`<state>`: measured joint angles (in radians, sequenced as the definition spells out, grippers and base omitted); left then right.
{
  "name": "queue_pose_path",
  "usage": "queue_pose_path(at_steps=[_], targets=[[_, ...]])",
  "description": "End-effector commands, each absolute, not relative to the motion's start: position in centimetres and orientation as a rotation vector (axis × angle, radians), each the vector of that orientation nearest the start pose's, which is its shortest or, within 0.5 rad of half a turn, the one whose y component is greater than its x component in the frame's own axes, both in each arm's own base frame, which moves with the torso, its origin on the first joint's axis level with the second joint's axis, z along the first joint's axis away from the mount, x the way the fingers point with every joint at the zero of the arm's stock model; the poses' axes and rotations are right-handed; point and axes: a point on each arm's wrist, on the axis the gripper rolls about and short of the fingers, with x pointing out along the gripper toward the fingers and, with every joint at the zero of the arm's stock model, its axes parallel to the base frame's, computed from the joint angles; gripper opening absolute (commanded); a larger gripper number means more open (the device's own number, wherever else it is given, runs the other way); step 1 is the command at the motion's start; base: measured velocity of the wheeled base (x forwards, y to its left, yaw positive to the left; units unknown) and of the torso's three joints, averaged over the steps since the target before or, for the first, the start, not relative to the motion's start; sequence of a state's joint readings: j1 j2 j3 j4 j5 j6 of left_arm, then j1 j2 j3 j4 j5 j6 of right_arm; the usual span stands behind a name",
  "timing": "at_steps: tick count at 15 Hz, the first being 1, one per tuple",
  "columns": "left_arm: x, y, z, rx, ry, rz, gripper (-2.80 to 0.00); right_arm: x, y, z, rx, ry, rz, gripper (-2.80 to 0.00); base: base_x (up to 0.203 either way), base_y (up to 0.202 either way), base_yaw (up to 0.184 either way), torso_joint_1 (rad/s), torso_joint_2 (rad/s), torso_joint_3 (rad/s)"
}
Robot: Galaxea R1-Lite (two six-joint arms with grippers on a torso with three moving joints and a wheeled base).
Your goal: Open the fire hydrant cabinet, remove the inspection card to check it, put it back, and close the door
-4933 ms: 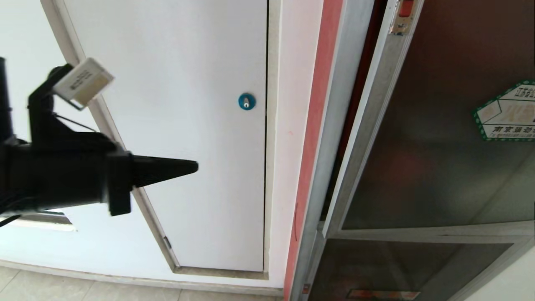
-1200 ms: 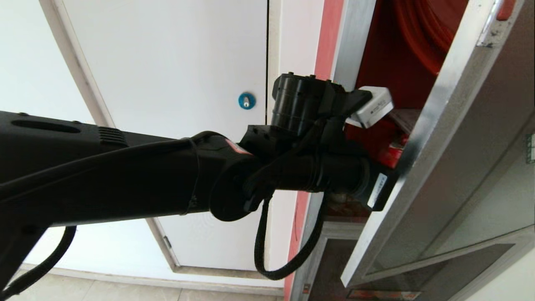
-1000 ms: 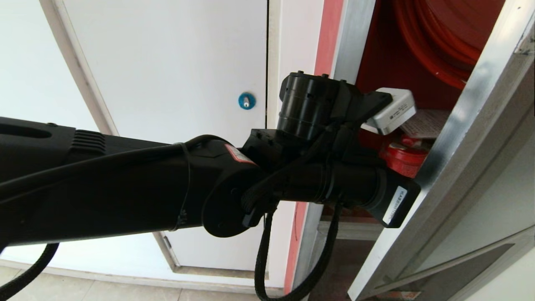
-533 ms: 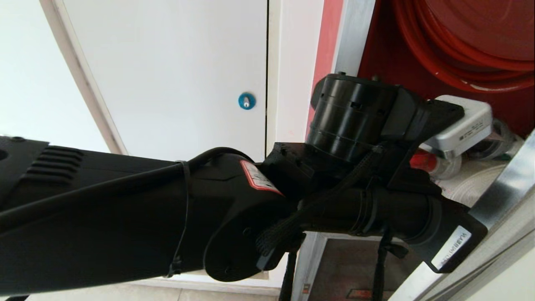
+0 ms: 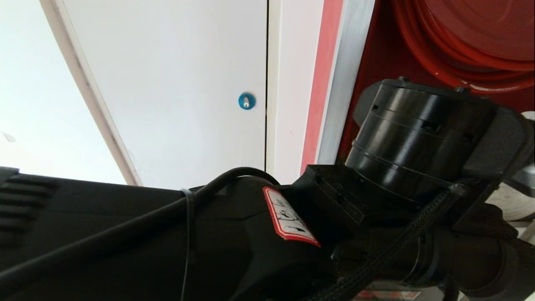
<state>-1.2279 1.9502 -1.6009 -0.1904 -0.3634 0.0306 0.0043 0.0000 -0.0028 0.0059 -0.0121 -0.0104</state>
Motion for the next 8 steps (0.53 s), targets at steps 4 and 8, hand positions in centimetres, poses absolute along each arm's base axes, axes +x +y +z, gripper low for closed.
queue_pose_path(at_steps=[4, 8], targets=[[11.2, -38.5, 27.6, 0.100, 0.126, -1.631, -2.80, -2.3, 0.0, 7.5, -0.011, 0.006, -0.008, -2.80, 0.000, 0.000, 0.000, 0.000, 0.00, 0.000], [10.6, -38.8, 27.5, 0.107, 0.122, -1.630, -2.80, -2.3, 0.0, 7.6, -0.011, 0.005, -0.008, -2.80, 0.000, 0.000, 0.000, 0.000, 0.00, 0.000]])
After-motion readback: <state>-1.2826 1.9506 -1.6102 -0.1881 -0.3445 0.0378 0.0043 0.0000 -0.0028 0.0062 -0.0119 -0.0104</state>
